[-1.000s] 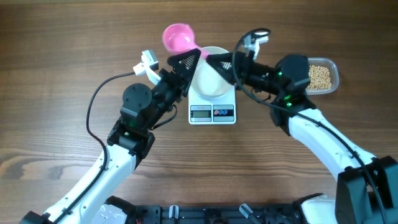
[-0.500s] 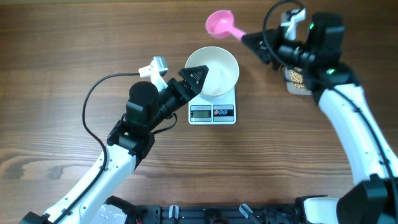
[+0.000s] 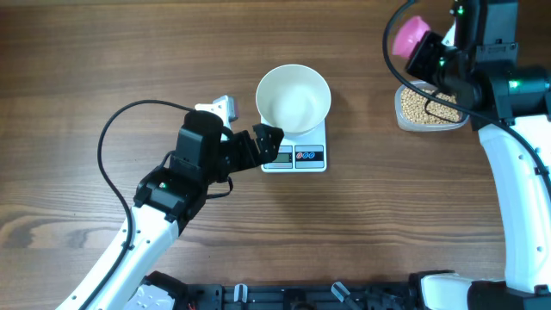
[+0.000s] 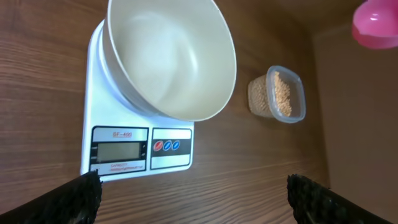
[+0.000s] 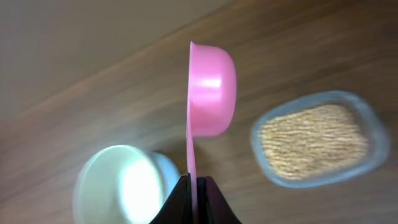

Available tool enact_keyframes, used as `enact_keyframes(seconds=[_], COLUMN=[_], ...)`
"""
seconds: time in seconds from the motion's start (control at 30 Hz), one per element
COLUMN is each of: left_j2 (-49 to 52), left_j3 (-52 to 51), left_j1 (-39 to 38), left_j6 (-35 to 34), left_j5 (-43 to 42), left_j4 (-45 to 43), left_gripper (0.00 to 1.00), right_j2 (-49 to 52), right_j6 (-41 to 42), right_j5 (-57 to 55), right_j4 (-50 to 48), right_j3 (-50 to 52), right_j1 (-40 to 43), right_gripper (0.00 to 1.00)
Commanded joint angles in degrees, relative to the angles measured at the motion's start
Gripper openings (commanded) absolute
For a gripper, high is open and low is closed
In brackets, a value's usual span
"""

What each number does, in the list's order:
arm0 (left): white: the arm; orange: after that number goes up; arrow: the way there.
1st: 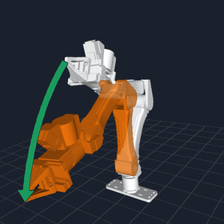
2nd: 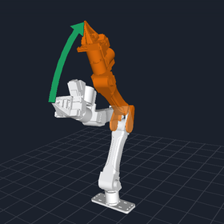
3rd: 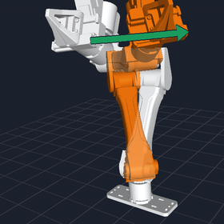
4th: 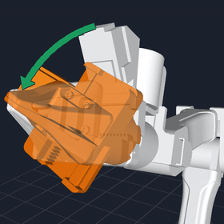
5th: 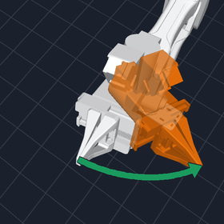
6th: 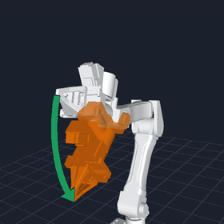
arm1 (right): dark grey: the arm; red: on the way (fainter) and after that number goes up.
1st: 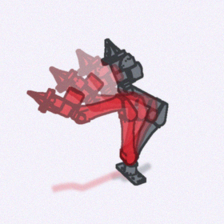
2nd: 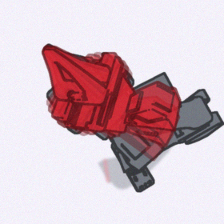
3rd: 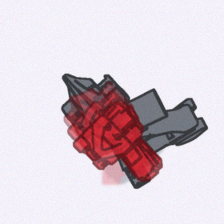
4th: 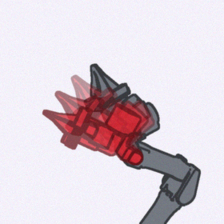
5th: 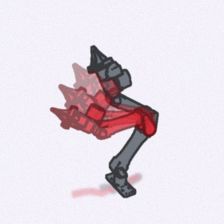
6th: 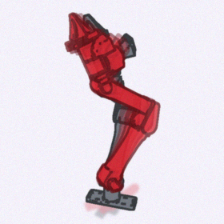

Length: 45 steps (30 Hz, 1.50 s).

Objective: Scoop item into bowl and weigh 150g on scale

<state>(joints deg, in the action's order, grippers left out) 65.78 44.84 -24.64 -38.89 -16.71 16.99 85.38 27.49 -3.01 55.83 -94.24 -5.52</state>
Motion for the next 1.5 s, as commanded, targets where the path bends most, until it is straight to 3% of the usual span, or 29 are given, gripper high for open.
enact_keyframes(seconds=[0.0,0.03,0.13,0.3,0.33,0.4,0.83,1.13,1.47], left_j2=[-0.3,-0.3,0.2,3.2,4.5,6.7,17.8,17.9,17.9], left_j3=[1.2,1.2,1.1,1.1,1.1,1.1,1.7,20.7,21.9], left_j1=[0.1,0.1,-0.5,-3.9,-5.0,-6.6,-16.1,-16.1,-16.4], left_j6=[2.5,2.5,2.5,2.7,2.7,2.4,-1.4,7.2,6.6], left_j5=[-0.9,-2.6,-5.2,-4.1,-3.7,-3.1,9.4,15.6,13.1], left_j4=[0.5,0.7,0.9,3.7,4.2,4.3,-0.8,22.7,22.0], left_gripper=[1.00,1.00,0.85,0.46,0.27,0.04,0.04,0.04,0.06], right_j2=[-0.1,-0.1,-0.1,-0.1,-0.1,-0.1,0.8,2.8,2.9], right_j6=[-1.9,-1.9,-1.8,-1.3,-0.2,-0.1,-0.3,-0.5,-4.7], right_j5=[-7.1,-7.9,-12.0,-12.4,-12.3,-11.6,-10.6,-8.3,-2.6], right_j4=[1.2,1.3,1.3,1.6,1.7,1.7,1.7,1.9,1.7], right_j3=[-0.9,-0.9,-0.5,0.3,0.5,0.5,0.5,0.5,0.5], right_j1=[0.0,0.0,0.0,2.0,2.6,3.6,4.9,4.9,7.6], right_gripper=[0.04,0.04,0.04,0.04,0.04,0.04,0.04,0.04,0.04])
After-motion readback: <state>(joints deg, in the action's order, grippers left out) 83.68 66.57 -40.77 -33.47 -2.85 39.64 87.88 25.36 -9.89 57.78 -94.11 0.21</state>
